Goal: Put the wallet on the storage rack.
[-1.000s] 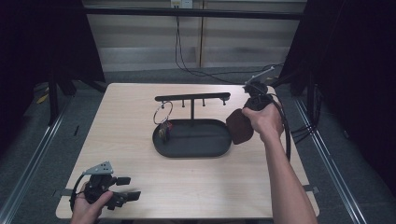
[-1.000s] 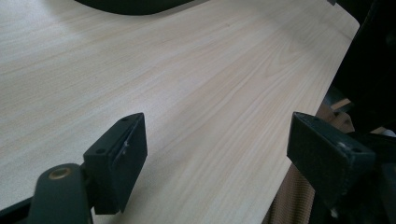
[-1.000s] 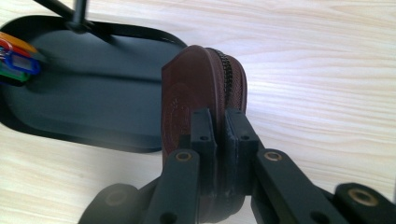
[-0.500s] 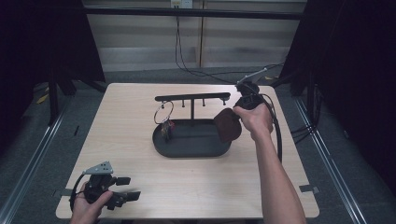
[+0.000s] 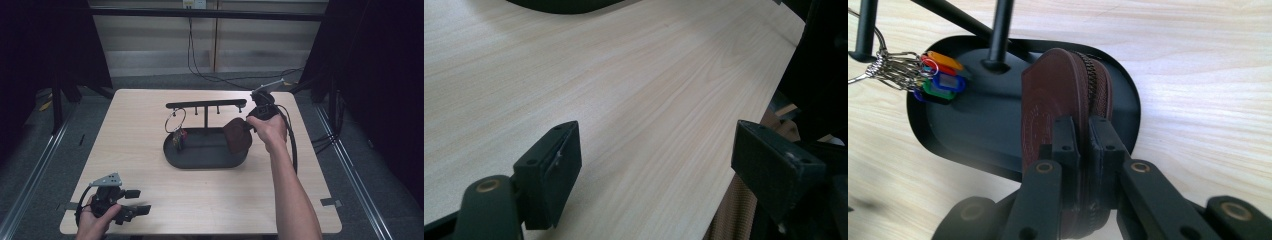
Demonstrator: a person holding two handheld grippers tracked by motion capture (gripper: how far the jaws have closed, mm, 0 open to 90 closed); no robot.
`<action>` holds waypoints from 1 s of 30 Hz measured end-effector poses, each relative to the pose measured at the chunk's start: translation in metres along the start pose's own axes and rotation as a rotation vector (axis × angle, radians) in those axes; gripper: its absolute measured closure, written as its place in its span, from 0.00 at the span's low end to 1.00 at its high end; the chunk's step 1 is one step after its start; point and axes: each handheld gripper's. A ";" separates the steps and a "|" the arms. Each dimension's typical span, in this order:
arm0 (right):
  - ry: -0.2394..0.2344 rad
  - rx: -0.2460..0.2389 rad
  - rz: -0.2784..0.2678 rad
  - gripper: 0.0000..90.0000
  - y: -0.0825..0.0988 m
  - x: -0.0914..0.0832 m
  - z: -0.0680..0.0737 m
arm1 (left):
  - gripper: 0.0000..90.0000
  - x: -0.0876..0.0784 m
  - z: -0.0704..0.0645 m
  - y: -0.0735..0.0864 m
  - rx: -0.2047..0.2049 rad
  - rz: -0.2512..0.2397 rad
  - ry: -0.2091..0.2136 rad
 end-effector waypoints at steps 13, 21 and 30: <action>-0.094 0.062 -0.026 0.94 0.005 0.022 -0.017 | 0.22 0.000 -0.003 -0.001 0.019 0.005 -0.003; -0.115 0.076 -0.033 0.94 0.005 0.035 -0.021 | 0.22 0.000 -0.002 -0.001 0.018 0.008 -0.002; -0.165 0.098 -0.042 0.94 0.004 0.057 -0.023 | 0.22 -0.001 -0.002 0.000 0.022 0.007 -0.002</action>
Point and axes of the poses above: each handheld gripper's, and its own axes: x roughly forward along the jaws, y roughly out of its underside, z roughly to its left, and after that the axes turned 14 degrees about z, right-handed
